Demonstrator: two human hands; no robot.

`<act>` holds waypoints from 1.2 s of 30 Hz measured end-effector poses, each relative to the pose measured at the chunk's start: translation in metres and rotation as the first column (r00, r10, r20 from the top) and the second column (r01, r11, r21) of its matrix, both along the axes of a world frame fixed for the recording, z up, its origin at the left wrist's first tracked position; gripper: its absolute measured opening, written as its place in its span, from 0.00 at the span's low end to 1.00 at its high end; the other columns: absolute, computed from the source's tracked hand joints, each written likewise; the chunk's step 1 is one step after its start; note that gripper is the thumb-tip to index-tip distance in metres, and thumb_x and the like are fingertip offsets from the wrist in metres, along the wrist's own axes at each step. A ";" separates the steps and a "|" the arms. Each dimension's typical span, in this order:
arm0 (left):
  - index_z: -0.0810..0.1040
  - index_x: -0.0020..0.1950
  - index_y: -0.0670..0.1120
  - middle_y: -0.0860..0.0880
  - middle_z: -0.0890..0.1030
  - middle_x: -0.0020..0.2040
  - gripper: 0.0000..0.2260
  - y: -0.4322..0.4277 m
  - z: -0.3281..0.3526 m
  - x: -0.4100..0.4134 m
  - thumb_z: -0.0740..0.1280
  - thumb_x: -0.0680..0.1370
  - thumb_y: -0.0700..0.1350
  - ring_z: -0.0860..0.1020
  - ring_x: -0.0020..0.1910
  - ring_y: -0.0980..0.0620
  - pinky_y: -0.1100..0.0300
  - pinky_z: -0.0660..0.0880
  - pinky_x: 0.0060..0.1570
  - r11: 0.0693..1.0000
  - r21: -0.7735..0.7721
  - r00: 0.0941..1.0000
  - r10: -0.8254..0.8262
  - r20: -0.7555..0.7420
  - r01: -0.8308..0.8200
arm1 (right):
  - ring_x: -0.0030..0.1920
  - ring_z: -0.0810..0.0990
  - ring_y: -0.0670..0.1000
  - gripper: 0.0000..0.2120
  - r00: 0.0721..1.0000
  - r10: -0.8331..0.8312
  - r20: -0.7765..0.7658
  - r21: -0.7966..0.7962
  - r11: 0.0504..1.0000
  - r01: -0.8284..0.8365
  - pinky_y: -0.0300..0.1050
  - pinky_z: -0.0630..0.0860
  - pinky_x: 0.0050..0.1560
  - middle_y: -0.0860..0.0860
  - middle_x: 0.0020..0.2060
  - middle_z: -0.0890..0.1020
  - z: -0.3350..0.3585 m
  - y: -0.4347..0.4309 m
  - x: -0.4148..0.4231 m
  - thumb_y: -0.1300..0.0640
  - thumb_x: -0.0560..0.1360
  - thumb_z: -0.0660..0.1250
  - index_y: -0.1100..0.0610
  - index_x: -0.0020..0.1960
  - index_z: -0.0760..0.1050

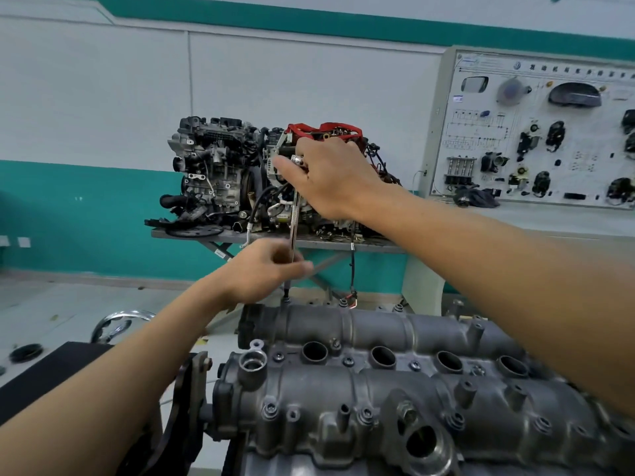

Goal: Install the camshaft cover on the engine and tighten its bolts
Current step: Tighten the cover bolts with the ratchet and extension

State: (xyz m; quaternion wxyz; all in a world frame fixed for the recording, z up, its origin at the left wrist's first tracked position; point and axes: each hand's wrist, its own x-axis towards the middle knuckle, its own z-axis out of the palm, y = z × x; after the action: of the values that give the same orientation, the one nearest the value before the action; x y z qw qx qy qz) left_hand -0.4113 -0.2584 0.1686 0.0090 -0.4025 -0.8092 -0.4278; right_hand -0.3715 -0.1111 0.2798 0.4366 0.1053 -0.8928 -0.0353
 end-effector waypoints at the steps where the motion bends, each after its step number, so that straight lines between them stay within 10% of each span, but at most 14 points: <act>1: 0.81 0.42 0.48 0.54 0.79 0.33 0.10 -0.010 -0.005 -0.001 0.70 0.79 0.53 0.74 0.30 0.58 0.65 0.70 0.33 0.997 -0.069 1.000 0.016 -0.019 -0.017 | 0.30 0.64 0.45 0.21 1.000 0.007 0.027 -0.017 1.000 -0.006 0.54 0.69 0.51 0.46 0.28 0.70 0.000 0.003 -0.002 0.39 0.82 0.51 0.50 0.36 0.62; 9: 0.85 0.48 0.45 0.54 0.86 0.39 0.04 -0.020 -0.011 0.008 0.72 0.78 0.44 0.80 0.34 0.64 0.73 0.72 0.37 0.990 -0.057 0.972 0.113 -0.207 -0.127 | 0.28 0.65 0.47 0.22 0.998 0.053 0.020 -0.036 0.998 -0.053 0.58 0.68 0.61 0.47 0.26 0.68 0.003 -0.008 -0.009 0.43 0.83 0.53 0.53 0.35 0.64; 15: 0.84 0.48 0.47 0.56 0.85 0.40 0.02 -0.014 -0.010 0.027 0.72 0.78 0.43 0.81 0.39 0.65 0.73 0.74 0.41 0.991 0.123 0.939 0.097 -0.330 -0.059 | 0.22 0.63 0.50 0.18 0.910 0.313 -0.273 0.009 0.947 -0.322 0.44 0.64 0.43 0.46 0.21 0.65 0.015 -0.024 0.016 0.51 0.79 0.62 0.53 0.32 0.67; 24: 0.83 0.47 0.45 0.53 0.86 0.38 0.01 0.051 0.013 0.028 0.72 0.77 0.42 0.83 0.36 0.61 0.64 0.79 0.39 0.995 -0.095 0.971 -0.021 -0.238 -0.002 | 0.25 0.67 0.50 0.18 0.959 -0.109 -0.261 0.033 0.992 0.122 0.42 0.60 0.30 0.44 0.23 0.64 0.007 0.026 0.039 0.46 0.78 0.57 0.52 0.32 0.66; 36: 0.85 0.48 0.41 0.51 0.87 0.36 0.04 0.052 0.006 0.028 0.71 0.78 0.39 0.85 0.36 0.54 0.60 0.82 0.42 0.989 -0.147 0.989 -0.040 -0.141 0.019 | 0.31 0.74 0.56 0.21 0.947 -0.240 -0.215 -0.094 0.970 0.225 0.45 0.66 0.33 0.48 0.26 0.68 -0.011 0.043 0.037 0.45 0.77 0.56 0.51 0.28 0.61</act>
State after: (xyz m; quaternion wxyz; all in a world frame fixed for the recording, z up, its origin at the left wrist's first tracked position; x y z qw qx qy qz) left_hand -0.3831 -0.2068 0.1743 0.0317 -0.4437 -0.8296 -0.3375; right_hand -0.3341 -0.0685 0.2690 0.5311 -0.0203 -0.8444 -0.0674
